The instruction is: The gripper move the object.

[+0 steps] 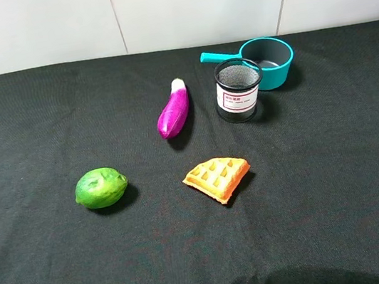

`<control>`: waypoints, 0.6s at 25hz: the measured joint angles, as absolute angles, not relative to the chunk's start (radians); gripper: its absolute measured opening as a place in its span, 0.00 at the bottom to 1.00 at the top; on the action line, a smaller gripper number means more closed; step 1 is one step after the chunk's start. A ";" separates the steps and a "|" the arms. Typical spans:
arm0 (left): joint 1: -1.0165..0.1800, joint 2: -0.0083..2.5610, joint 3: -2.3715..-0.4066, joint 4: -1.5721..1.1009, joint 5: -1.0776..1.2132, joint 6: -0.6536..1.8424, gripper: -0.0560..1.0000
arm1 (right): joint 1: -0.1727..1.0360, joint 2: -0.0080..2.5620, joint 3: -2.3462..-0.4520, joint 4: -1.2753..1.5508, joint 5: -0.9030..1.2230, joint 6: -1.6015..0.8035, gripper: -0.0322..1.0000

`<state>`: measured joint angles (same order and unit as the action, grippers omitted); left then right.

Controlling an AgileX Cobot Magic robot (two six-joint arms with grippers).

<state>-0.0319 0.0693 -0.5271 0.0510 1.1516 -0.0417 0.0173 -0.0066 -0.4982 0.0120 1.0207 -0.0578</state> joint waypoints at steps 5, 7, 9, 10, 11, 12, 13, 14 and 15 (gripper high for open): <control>-0.042 0.066 -0.494 0.055 1.083 -0.042 0.74 | 0.017 -0.007 -0.498 0.012 1.021 -0.058 0.70; -0.059 0.061 -0.490 0.061 1.076 -0.043 0.74 | 0.017 -0.007 -0.498 0.012 1.021 -0.058 0.70; -0.069 0.042 -0.490 0.069 1.069 -0.046 0.74 | 0.017 -0.007 -0.498 0.012 1.021 -0.058 0.70; -0.071 0.022 -0.490 0.071 1.064 -0.047 0.74 | 0.017 -0.007 -0.498 0.012 1.021 -0.058 0.70; -0.071 0.005 -0.490 0.077 1.064 -0.050 0.74 | 0.017 -0.007 -0.498 0.012 1.021 -0.058 0.70; -0.071 -0.002 -0.490 0.081 1.064 -0.053 0.74 | 0.017 -0.007 -0.498 0.012 1.021 -0.058 0.70; -0.071 -0.003 -0.490 0.088 1.064 -0.054 0.74 | 0.017 -0.007 -0.498 0.012 1.021 -0.058 0.70; -0.071 -0.003 -0.490 0.091 1.064 -0.056 0.74 | 0.017 -0.007 -0.498 0.012 1.021 -0.058 0.70; -0.071 -0.003 -0.490 0.091 1.064 -0.057 0.74 | 0.017 -0.007 -0.498 0.012 1.021 -0.058 0.70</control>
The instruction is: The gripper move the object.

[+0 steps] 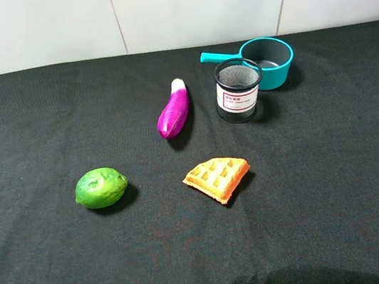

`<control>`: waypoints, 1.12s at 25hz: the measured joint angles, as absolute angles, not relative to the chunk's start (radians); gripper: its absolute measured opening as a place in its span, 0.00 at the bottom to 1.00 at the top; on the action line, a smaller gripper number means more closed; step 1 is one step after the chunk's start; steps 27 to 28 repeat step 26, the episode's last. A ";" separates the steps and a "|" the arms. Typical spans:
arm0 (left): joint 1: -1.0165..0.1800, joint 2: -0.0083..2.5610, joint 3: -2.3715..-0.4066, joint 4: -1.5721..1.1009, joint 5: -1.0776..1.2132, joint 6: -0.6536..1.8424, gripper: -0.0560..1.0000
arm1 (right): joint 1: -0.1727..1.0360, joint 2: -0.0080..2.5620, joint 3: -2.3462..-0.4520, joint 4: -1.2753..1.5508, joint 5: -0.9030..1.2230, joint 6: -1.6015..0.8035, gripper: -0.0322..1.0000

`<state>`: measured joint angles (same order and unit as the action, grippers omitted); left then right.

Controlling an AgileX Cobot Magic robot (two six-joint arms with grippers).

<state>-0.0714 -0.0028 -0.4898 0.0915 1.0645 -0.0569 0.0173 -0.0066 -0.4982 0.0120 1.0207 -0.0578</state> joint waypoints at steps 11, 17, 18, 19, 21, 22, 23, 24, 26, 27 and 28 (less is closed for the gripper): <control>-0.071 -0.003 -0.490 0.093 1.064 -0.061 0.74 | 0.017 -0.007 -0.498 0.013 1.021 -0.058 0.70; -0.071 -0.003 -0.490 0.093 1.064 -0.061 0.74 | 0.017 -0.007 -0.498 0.013 1.021 -0.058 0.70; -0.071 -0.003 -0.490 0.093 1.064 -0.061 0.74 | 0.017 -0.007 -0.498 0.013 1.021 -0.058 0.70; -0.071 -0.003 -0.490 0.093 1.064 -0.061 0.74 | 0.017 -0.007 -0.498 0.013 1.021 -0.058 0.70; -0.071 -0.003 -0.490 0.093 1.064 -0.061 0.74 | 0.017 -0.007 -0.498 0.013 1.021 -0.058 0.70; -0.071 -0.003 -0.490 0.093 1.064 -0.061 0.74 | 0.017 -0.007 -0.498 0.013 1.021 -0.058 0.70; -0.071 -0.003 -0.490 0.093 1.064 -0.061 0.74 | 0.017 -0.007 -0.498 0.013 1.021 -0.058 0.70; -0.071 -0.003 -0.490 0.093 1.064 -0.061 0.74 | 0.017 -0.007 -0.498 0.013 1.021 -0.058 0.70; -0.071 -0.003 -0.490 0.093 1.064 -0.061 0.74 | 0.017 -0.007 -0.498 0.013 1.021 -0.058 0.70; -0.071 -0.003 -0.490 0.093 1.064 -0.061 0.74 | 0.017 -0.007 -0.498 0.013 1.021 -0.058 0.70; -0.071 -0.003 -0.490 0.093 1.064 -0.061 0.74 | 0.017 -0.007 -0.498 0.013 1.021 -0.058 0.70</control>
